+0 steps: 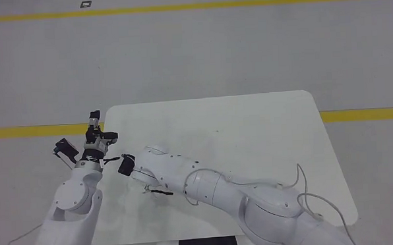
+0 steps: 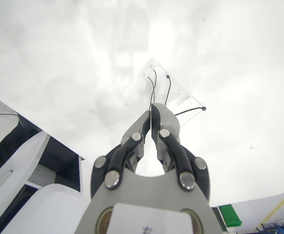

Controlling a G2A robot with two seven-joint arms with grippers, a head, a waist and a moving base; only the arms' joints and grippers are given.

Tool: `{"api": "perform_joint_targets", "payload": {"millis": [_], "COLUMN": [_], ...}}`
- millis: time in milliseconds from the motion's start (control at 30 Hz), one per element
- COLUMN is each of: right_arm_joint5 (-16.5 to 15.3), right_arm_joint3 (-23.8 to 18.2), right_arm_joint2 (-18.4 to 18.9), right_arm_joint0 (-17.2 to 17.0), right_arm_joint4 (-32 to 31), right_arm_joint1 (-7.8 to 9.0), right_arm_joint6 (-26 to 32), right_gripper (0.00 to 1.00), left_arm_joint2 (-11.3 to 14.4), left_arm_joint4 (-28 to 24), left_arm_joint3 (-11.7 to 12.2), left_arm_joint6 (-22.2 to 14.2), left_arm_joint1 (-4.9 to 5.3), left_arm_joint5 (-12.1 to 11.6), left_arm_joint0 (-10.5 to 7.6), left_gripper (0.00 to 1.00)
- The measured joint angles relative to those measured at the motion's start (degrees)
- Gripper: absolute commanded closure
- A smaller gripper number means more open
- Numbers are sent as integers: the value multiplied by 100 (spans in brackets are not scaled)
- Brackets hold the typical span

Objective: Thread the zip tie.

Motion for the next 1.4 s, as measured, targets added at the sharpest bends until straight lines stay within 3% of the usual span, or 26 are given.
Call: {"api": "perform_joint_targets", "payload": {"millis": [500, 833, 1100, 1400], "right_arm_joint5": [-55, -201, -567, -648], "right_arm_joint3": [468, 588, 745, 846], "right_arm_joint2": [-81, -81, -81, -81], "right_arm_joint0": [-137, -195, -82, 72], "right_arm_joint4": [-257, -350, 149, 440], "right_arm_joint1": [-125, -144, -175, -227], "right_arm_joint6": [-128, -308, -387, -227], "right_gripper": [87, 93, 90, 87], "left_arm_joint2": [0, 0, 0, 0], "left_arm_joint4": [0, 0, 0, 0], "left_arm_joint3": [0, 0, 0, 0], "left_arm_joint6": [0, 0, 0, 0], "left_arm_joint1": [0, 0, 0, 0], "left_arm_joint5": [0, 0, 0, 0], "left_arm_joint0": [0, 0, 0, 0], "left_gripper": [0, 0, 0, 0]}}
